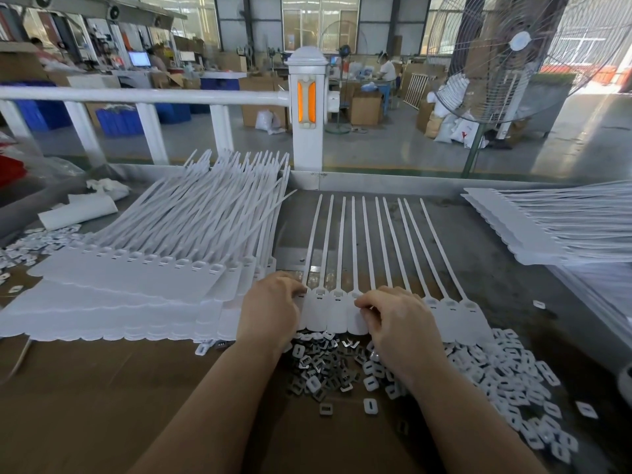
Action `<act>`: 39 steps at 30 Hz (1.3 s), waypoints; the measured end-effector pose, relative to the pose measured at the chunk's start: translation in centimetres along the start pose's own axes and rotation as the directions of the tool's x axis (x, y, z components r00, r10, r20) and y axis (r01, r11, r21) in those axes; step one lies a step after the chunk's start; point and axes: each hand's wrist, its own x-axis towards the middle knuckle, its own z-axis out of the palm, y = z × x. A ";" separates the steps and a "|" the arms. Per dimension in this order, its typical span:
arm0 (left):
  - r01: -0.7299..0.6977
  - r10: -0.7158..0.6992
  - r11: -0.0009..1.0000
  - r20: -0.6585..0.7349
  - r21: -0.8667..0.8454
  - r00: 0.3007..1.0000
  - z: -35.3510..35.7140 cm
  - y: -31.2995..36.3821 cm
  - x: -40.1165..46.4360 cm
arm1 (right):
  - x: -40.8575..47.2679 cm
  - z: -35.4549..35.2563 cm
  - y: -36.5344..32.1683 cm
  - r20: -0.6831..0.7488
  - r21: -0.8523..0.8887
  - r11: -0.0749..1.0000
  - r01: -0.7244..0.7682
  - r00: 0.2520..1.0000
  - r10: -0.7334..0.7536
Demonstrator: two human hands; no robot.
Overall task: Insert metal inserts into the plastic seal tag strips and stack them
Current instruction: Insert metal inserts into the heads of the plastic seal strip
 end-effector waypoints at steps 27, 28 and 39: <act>-0.073 0.074 0.985 0.000 -0.158 0.997 -0.3 -0.5 -0.8 | -0.3 -1.1 -0.9 0.148 0.112 0.968 0.225 0.959 -0.240; -0.069 0.070 0.982 0.003 -0.176 0.998 -0.3 -0.5 -0.9 | -0.3 -1.1 -1.0 0.172 0.112 0.966 0.235 0.952 -0.252; -0.080 0.103 0.962 0.074 -0.262 0.992 -0.6 -0.7 -1.1 | -0.4 -0.8 -1.1 0.225 0.111 0.952 0.284 0.926 -0.303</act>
